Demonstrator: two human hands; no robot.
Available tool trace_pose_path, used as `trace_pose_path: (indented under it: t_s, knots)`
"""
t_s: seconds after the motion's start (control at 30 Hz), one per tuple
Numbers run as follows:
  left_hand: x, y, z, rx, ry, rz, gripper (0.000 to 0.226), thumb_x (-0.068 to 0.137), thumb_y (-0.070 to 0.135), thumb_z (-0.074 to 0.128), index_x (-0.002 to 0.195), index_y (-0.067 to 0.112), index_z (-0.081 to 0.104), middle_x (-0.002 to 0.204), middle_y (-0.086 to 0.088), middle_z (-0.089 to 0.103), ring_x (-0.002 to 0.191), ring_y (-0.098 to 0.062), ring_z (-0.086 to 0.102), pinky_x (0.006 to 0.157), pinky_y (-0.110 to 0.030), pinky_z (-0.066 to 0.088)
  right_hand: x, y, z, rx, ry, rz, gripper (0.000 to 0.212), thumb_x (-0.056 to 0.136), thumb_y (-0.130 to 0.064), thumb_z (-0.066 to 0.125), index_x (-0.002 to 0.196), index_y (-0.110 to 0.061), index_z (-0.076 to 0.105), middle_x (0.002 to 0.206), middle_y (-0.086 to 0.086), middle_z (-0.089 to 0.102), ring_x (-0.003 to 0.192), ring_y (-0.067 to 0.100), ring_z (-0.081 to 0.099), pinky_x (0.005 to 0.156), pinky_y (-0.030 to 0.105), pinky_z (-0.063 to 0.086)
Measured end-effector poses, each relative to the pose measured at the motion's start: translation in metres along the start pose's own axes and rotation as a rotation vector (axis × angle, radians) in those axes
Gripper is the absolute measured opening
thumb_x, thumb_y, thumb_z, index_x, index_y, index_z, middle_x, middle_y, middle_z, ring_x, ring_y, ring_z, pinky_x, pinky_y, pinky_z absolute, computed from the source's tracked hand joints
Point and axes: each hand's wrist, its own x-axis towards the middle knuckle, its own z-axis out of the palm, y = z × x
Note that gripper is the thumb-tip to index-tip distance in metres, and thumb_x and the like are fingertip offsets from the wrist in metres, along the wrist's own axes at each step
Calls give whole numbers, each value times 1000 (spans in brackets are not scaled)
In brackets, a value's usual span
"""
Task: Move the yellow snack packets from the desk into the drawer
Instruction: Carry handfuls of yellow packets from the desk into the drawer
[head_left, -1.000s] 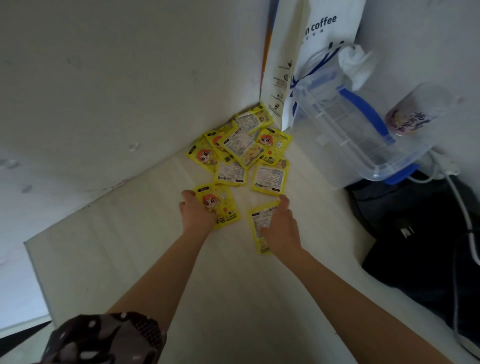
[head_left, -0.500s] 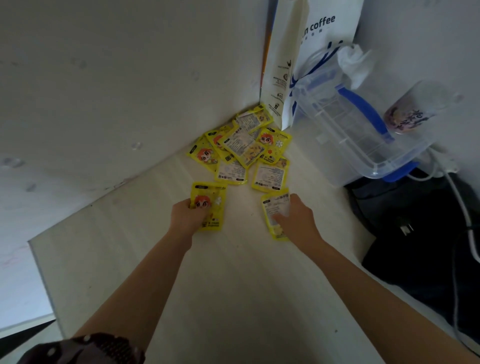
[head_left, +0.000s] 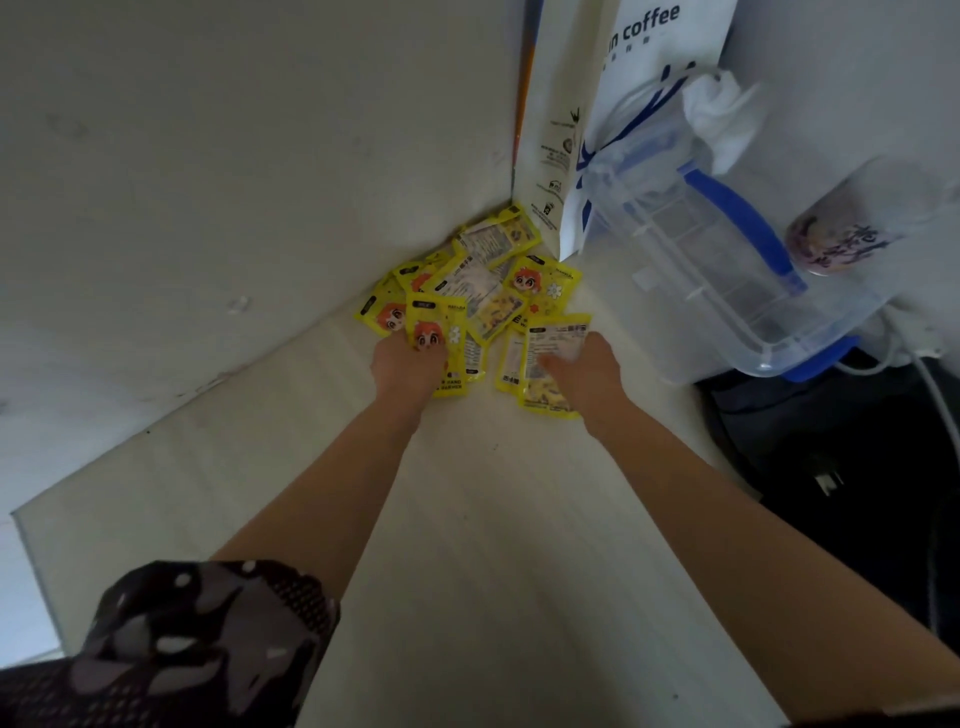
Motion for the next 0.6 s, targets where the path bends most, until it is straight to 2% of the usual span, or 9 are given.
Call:
trace_pose_path:
  t_s: [0.07,0.13,0.23,0.4,0.5,0.6]
  knots:
    - [7,1,8,70,-13,-23,26,81,26,63,104,14,63,106,-10,64,101,-31,59,86,-41,53,8,-1,5,-52,14,1,42,87,-26,66,117,-3,48,120,15,55,104,28,56,80,37,48]
    - [9,0,12,151,-16,-14,37,82,30,61,113,11,60,117,-13,60,109,-35,56,93,-48,50,11,-1,9,-120,34,8,47,86,-27,67,120,-2,48,126,18,51,116,33,51,90,40,44]
    - [12,0,17,213,27,18,36,83,30,61,111,8,60,125,-13,50,111,-36,51,95,-48,47,15,-3,13,-220,81,61,49,84,-31,68,121,-7,47,130,18,39,119,39,40,87,38,37]
    - [13,-2,22,297,61,72,18,85,24,61,95,11,55,125,-15,43,110,-37,49,98,-44,43,16,-13,20,-179,70,160,49,80,-25,72,118,-12,44,131,17,31,121,40,32,76,39,33]
    - [15,-5,24,284,55,91,19,85,22,61,96,6,58,126,-17,42,108,-38,49,100,-45,41,15,-16,25,-190,67,161,45,82,-18,69,118,-12,43,132,18,28,119,41,33,73,38,33]
    - [16,-7,24,259,52,116,21,85,19,62,97,2,58,119,-17,45,115,-36,45,98,-45,43,14,-17,29,-167,63,147,41,83,-13,67,117,-13,43,131,17,26,111,39,41,72,37,36]
